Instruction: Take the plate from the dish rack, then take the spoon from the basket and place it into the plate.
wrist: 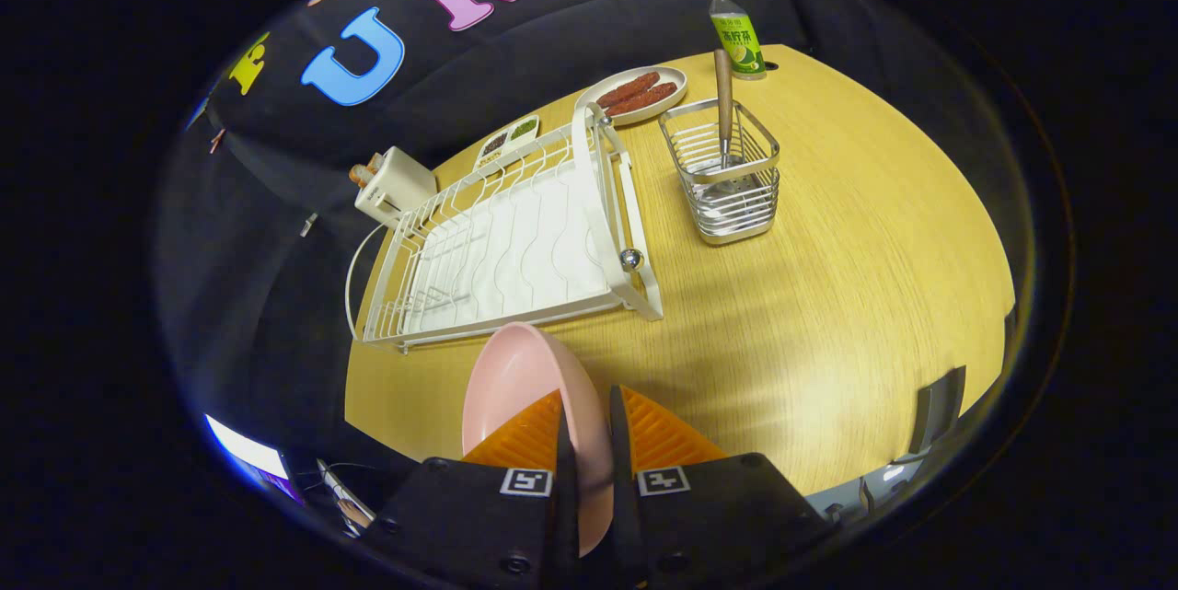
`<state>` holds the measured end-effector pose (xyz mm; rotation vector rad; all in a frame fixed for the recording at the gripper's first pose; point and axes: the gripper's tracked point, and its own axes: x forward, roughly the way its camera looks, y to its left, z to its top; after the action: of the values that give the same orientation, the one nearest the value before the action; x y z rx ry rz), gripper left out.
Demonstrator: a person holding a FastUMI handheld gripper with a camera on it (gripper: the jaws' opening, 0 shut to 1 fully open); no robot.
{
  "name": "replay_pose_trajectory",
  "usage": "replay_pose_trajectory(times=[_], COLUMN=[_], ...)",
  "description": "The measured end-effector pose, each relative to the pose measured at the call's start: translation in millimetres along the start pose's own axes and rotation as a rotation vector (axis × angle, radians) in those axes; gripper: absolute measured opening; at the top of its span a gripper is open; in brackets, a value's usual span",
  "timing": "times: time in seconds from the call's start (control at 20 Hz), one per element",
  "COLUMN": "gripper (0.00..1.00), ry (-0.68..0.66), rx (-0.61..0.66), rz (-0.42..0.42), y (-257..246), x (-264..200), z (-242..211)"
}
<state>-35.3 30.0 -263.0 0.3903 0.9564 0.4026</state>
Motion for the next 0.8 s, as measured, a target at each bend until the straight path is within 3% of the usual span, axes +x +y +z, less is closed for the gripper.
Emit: replay_pose_trajectory(times=[0.25, 0.45, 0.55, 0.7, 0.8], gripper=[0.19, 0.22, 0.41, 0.8, 0.99], ry=[0.058, 0.076, 0.074, 0.046, -0.012], rx=[-0.057, -0.021, -0.027, -0.066, -0.107], rz=[0.055, 0.085, 0.099, 0.111, 0.098], y=[-19.3, -33.5, -39.5, -52.4, -66.4], x=[26.0, 39.9, 40.1, 28.1, 14.5], z=[-5.0, -6.0, -3.3, 3.7, 15.7])
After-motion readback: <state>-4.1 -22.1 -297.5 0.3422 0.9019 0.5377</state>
